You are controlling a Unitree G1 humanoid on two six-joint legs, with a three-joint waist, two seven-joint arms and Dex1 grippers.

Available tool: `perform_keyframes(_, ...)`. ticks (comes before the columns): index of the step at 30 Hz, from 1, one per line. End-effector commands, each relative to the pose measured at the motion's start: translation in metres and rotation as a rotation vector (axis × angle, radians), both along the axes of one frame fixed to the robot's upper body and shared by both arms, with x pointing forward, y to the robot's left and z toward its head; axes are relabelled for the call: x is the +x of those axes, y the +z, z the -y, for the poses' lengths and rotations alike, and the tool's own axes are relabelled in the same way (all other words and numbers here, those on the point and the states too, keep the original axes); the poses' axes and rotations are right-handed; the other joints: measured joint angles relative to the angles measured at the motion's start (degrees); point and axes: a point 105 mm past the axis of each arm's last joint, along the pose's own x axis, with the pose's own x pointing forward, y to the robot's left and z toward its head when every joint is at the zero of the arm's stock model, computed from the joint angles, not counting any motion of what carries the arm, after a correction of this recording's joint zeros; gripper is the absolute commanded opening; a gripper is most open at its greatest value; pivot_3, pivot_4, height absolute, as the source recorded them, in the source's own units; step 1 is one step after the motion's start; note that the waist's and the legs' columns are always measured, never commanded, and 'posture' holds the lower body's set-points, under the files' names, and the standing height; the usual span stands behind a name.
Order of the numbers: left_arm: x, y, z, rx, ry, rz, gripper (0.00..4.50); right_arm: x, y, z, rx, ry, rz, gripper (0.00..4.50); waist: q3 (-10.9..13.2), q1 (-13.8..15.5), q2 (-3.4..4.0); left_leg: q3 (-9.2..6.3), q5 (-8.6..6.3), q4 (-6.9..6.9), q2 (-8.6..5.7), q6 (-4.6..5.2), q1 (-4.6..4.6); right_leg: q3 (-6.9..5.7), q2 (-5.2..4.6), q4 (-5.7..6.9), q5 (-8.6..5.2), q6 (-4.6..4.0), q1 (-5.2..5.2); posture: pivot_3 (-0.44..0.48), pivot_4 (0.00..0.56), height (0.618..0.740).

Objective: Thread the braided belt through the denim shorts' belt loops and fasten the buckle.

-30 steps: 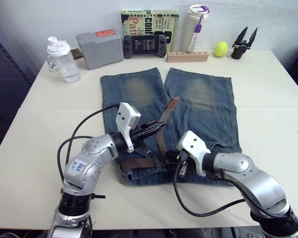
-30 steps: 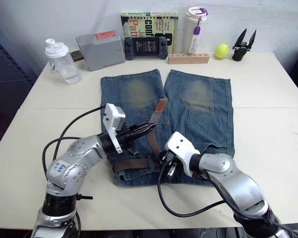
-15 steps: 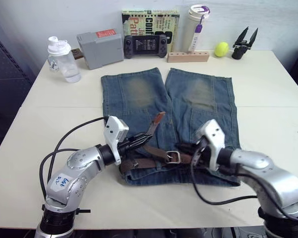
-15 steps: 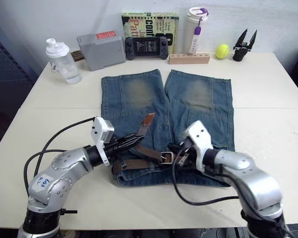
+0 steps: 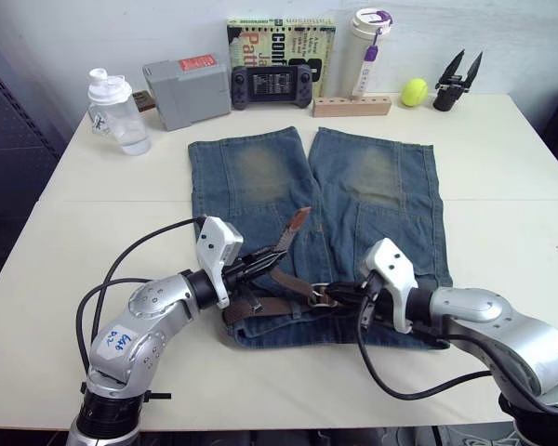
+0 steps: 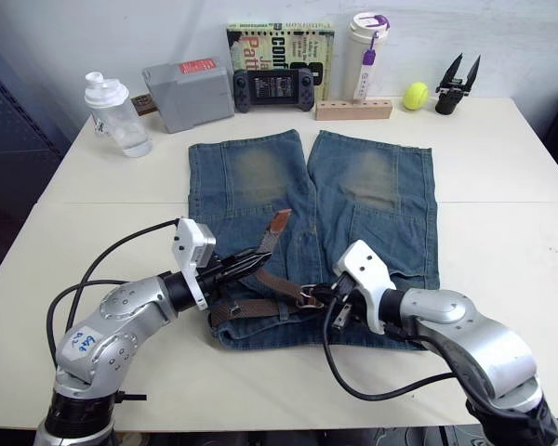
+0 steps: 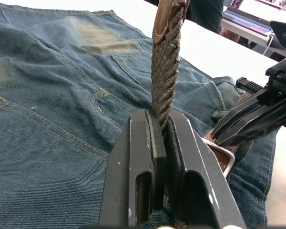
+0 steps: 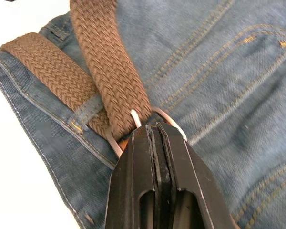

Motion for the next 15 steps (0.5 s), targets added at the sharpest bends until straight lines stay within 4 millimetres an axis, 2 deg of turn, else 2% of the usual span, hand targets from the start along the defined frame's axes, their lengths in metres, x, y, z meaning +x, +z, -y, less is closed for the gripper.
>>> perform_keyframes(1,-0.006,0.014,0.006,-0.01,-0.029,0.072,0.0,0.001,0.003,-0.006,-0.009,0.029,0.029,0.05,0.0,0.0,0.0,0.01,0.0,0.0,0.0,0.0,0.0,0.0,0.0,0.0,0.0,0.0,0.0,0.0,0.15,0.731)
perform_keyframes(7,-0.006,0.015,0.008,0.001,-0.036,0.083,0.0,0.007,-0.009,-0.005,-0.078,0.031,-0.021,0.05,0.0,-0.1,0.0,0.01,0.0,0.0,0.0,0.0,0.0,0.0,0.0,0.0,0.0,0.0,0.0,0.0,0.15,0.731)
perform_keyframes(10,-0.006,0.015,0.009,0.007,-0.047,0.088,0.0,0.013,-0.008,-0.005,-0.089,0.033,-0.027,0.05,0.0,-0.1,0.0,0.01,0.0,0.0,0.0,0.0,0.01,0.01,0.0,0.0,0.0,0.0,0.0,0.0,0.15,0.731)
perform_keyframes(15,-0.006,0.015,0.011,0.016,-0.055,0.102,0.0,0.012,-0.01,0.0,-0.173,0.13,-0.086,0.05,0.0,0.0,0.0,0.0,0.0,0.03,0.0,0.0,0.01,0.0,0.0,0.0,0.0,0.0,0.0,0.0,0.15,0.731)
